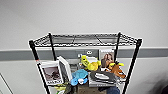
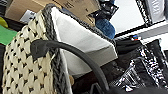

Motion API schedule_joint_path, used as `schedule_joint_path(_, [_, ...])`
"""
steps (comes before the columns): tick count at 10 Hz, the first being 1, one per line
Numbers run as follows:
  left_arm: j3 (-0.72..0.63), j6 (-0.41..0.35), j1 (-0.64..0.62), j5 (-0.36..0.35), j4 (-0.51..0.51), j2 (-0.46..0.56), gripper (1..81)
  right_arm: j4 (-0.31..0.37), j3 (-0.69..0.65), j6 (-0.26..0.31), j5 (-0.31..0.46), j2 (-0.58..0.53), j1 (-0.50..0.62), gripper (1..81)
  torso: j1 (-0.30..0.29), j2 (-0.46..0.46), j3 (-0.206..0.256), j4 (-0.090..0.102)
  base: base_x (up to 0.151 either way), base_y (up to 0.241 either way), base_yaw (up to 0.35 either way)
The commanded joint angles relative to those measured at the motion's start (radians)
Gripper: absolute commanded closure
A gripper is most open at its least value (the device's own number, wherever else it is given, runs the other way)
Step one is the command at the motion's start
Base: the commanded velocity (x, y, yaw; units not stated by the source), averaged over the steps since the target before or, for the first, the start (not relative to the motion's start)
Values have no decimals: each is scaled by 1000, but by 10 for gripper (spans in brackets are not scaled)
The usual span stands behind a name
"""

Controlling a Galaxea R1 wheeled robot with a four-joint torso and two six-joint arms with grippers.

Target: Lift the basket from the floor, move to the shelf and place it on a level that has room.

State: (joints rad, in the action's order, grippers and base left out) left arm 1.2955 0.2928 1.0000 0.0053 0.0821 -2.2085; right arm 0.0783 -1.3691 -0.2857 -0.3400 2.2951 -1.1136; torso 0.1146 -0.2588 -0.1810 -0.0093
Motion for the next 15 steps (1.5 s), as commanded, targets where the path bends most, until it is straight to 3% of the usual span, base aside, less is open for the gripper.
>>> schedule_joint_path(1, [-82, 8, -114, -15, 4, 7, 811, -61, 102, -9, -7, -7, 113, 811, 0, 0, 0, 0, 85, 0, 0])
schedule_joint_path(9, [-82, 6, -114, -15, 5, 5, 811, -61, 122, -10, -11, -30, 111, 811, -1, 0, 0, 0, 80, 0, 0])
schedule_joint_path(15, [-143, 6, -114, -16, 1, 44, 811, -89, 200, -12, -36, -73, 106, 811, -1, 0, 0, 0, 0, 0, 0])
